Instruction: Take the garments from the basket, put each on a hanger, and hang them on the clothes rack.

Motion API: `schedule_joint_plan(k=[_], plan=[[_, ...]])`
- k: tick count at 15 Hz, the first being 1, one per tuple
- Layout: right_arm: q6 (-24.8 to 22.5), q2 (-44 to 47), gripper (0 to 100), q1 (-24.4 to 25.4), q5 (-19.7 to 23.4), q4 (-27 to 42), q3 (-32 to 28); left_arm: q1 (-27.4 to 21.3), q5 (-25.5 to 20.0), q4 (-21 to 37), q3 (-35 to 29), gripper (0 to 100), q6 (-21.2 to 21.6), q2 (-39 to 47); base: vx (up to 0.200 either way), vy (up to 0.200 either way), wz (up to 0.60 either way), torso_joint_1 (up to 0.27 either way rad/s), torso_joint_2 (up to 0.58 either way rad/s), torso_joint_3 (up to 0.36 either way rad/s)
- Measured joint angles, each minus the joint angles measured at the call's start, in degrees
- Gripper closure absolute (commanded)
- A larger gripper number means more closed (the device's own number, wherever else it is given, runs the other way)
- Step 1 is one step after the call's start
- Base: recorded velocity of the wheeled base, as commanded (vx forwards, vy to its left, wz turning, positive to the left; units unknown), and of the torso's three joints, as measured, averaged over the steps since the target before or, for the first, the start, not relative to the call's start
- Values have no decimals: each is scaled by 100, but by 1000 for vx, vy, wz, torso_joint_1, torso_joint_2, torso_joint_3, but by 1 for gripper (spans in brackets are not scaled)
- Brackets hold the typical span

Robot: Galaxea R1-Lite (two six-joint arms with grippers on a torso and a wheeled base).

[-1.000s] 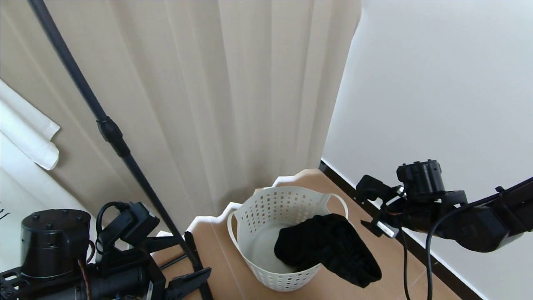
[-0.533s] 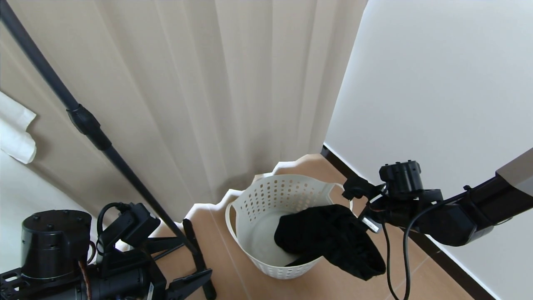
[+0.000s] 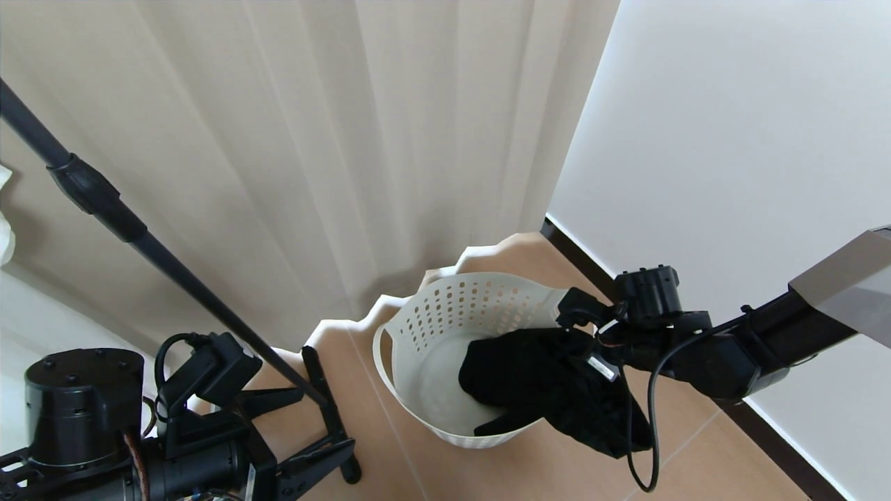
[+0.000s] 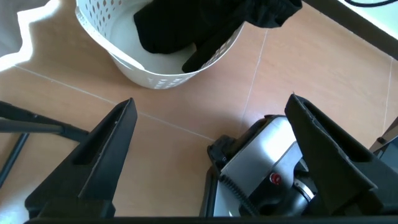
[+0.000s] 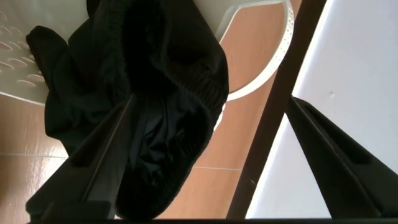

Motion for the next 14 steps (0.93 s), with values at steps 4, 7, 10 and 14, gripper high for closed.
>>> schedule_joint_plan(k=[4,7,10,14], plan=[[6,37,0,59,17,-5,-105,-16,-9,-50,35,0,-63,7,0,0,0,0,0,0],[82,150,0,67,17,-6,-204,-22,-9,-50,49,0,-61,9,0,0,0,0,0,0],[85,321,0,63,13,-2,-461,-30,-9,-50,85,0,-30,16,0,0,0,0,0,0],[79,541,0,63,20,2,-763,-38,-15,-49,91,0,-28,27,0,0,0,0,0,0]])
